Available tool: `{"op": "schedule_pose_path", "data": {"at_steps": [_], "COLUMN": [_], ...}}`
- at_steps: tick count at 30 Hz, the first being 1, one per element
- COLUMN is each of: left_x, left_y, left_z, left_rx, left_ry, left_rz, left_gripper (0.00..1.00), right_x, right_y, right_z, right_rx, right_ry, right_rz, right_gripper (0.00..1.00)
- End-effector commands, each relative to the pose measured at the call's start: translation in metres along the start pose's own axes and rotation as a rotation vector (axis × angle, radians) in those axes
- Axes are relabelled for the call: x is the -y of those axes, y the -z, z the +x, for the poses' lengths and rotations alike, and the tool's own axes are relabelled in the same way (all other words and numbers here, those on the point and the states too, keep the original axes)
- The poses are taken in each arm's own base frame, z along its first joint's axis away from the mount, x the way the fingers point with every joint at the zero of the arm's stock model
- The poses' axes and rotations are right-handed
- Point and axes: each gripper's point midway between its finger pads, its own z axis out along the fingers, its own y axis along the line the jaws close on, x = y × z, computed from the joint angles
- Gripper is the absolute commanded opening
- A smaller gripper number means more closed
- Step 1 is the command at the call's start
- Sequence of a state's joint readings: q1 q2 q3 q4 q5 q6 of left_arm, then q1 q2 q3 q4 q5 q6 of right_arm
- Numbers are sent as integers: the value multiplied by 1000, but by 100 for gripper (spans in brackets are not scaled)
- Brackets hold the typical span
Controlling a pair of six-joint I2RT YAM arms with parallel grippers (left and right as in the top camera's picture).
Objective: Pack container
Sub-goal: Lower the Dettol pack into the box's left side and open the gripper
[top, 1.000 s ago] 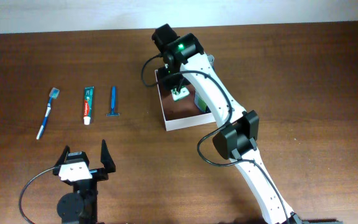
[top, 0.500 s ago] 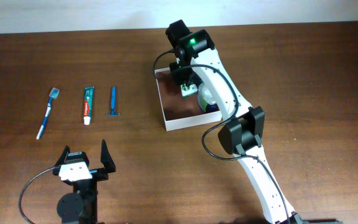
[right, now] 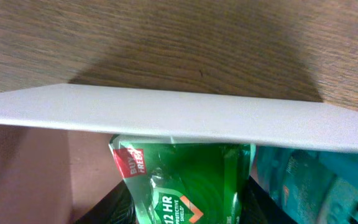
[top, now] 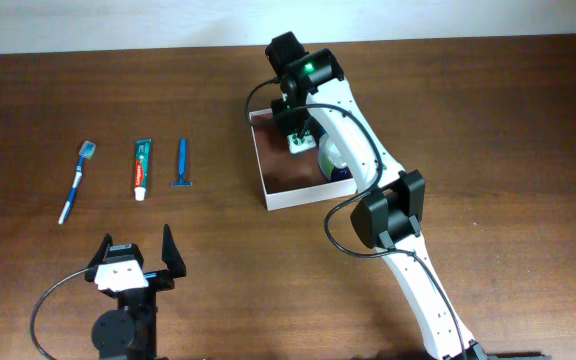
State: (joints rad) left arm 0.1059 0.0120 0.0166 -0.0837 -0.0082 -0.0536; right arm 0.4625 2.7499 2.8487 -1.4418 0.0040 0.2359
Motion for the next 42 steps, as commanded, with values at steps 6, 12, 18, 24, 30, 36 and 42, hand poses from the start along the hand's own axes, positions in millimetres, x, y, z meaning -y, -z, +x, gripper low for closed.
{"op": "schedule_pose_path", "data": {"at_steps": [6, 12, 18, 24, 30, 36, 42], "left_x": [-1, -1, -1, -1, -1, -1, -1], "left_y": [0, 0, 0, 0, 0, 0, 0], "left_z": [2, 2, 2, 2, 2, 2, 2], "left_rx": [1, 1, 1, 1, 1, 1, 1], "left_ry": [10, 10, 10, 10, 10, 10, 10], "left_rz": [-7, -7, -7, -7, -6, -7, -7], "left_gripper": [99, 99, 99, 99, 99, 99, 99], "right_x": [10, 10, 10, 10, 6, 3, 4], "right_y": [-28, -28, -28, -28, -14, 6, 6], "right_z": [18, 16, 16, 14, 2, -11, -7], "right_rx": [-78, -71, -70, -61, -10, 50, 34], "right_ry": [-6, -6, -3, -3, -4, -5, -5], "right_rz": [54, 57, 57, 54, 38, 23, 27], "right_gripper": [42, 42, 49, 53, 54, 57, 57]}}
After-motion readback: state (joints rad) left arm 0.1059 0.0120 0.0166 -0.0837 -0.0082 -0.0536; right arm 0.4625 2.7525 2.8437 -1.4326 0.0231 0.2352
